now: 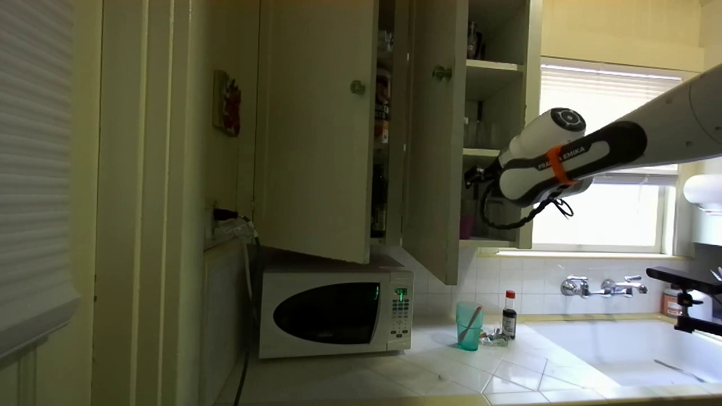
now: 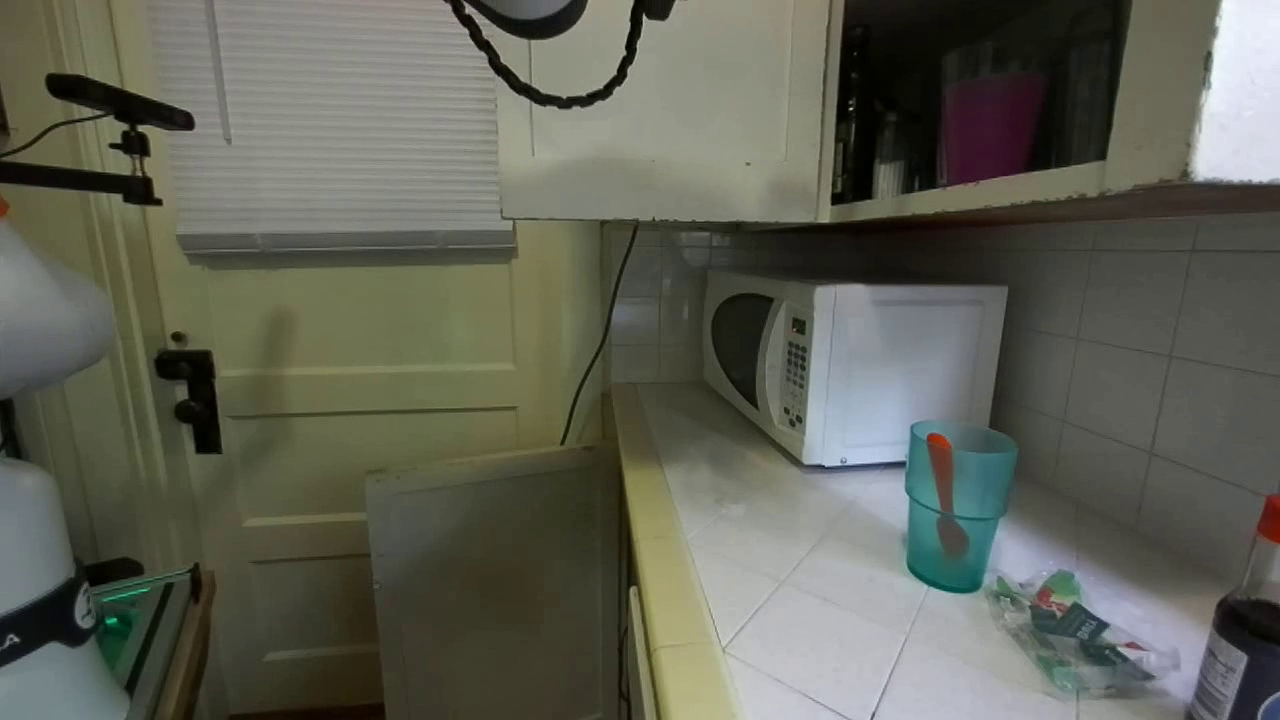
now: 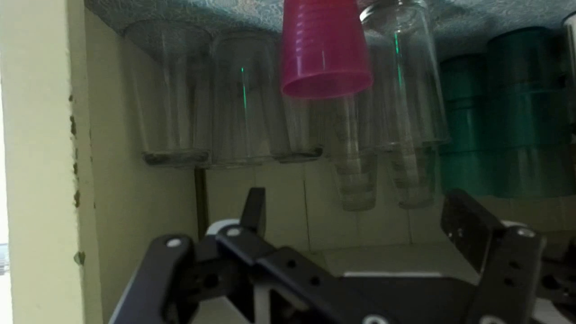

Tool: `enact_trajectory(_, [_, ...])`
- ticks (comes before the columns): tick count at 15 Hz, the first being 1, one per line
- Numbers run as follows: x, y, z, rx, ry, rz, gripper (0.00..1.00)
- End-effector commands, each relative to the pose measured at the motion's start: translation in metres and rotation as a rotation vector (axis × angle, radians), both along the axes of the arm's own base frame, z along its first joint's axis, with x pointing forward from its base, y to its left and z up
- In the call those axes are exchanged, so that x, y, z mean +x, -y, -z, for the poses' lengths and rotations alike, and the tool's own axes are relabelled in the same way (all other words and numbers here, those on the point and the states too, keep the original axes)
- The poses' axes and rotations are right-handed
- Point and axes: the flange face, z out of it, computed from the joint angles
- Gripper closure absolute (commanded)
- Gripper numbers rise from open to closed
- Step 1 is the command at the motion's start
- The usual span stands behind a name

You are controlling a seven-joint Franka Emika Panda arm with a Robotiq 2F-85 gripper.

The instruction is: Open the cupboard, then place the pink cup on the second shelf

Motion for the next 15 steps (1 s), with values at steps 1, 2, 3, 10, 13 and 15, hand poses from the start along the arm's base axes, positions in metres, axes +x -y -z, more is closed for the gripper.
enact_trajectory(1, [0.001,0.004,0.024,-0.006,0.025,0.071,0.00])
enact_trajectory(2, [0.001,0.002,0.027,-0.002,0.030,0.088,0.00])
enact_trajectory(3, [0.003,-0.004,0.030,0.003,0.030,0.098,0.00])
enact_trajectory(10, [0.037,-0.068,0.066,0.085,0.013,0.027,0.00])
enact_trajectory(13, [0.040,-0.073,0.080,0.123,-0.005,0.048,0.00])
enact_trajectory(15, [0.041,-0.069,0.092,0.155,-0.019,0.072,0.00])
